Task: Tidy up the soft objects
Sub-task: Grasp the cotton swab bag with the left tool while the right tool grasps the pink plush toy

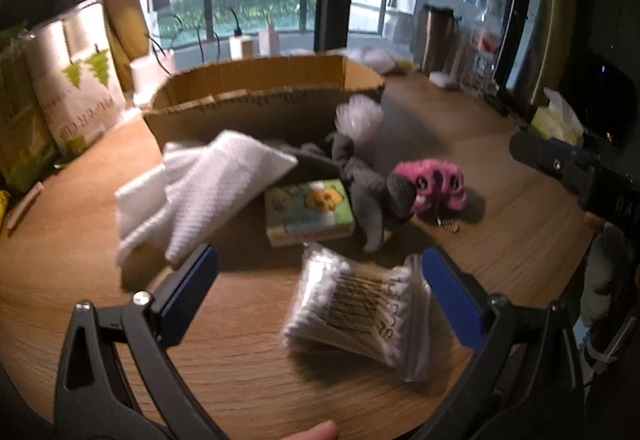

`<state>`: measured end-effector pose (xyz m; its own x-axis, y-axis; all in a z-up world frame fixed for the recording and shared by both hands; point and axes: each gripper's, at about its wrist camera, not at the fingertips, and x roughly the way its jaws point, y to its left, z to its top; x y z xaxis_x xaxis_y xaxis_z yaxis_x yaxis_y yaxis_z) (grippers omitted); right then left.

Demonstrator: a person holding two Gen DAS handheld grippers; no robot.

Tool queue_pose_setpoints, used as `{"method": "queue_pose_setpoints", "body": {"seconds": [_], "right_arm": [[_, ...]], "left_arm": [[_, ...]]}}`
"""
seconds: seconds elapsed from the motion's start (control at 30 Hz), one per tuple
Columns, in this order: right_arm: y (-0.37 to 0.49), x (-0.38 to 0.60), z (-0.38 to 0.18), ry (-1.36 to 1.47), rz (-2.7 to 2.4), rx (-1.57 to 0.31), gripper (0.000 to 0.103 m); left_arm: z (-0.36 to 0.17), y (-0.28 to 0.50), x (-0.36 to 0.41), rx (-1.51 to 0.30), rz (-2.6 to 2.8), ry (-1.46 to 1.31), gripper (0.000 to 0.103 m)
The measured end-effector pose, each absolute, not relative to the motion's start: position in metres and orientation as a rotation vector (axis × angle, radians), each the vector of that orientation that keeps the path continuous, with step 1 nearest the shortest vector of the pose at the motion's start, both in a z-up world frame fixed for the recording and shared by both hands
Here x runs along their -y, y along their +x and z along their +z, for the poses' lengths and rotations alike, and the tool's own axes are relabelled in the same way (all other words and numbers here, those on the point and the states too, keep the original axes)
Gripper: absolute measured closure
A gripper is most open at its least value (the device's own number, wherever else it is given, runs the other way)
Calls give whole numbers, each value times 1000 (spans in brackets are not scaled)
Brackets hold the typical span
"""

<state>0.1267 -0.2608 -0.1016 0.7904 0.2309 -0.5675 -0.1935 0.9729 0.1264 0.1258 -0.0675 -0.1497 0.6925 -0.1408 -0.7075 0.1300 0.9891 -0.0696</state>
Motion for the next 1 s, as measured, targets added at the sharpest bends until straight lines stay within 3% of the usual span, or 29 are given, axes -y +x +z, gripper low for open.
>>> {"method": "queue_pose_setpoints", "body": {"seconds": [0.63, 0.8, 0.9, 1.0], "right_arm": [[177, 258, -141, 77, 267, -749, 5], [189, 248, -147, 73, 298, -786, 6], [197, 242, -153, 71, 310, -819, 17], [201, 236, -157, 60, 311, -843, 19]], "left_arm": [[-197, 158, 84, -960, -202, 48, 2], [-194, 158, 75, -953, -200, 47, 14], [-193, 157, 73, -949, -207, 49, 18], [-191, 155, 70, -944, -212, 48, 23]]}}
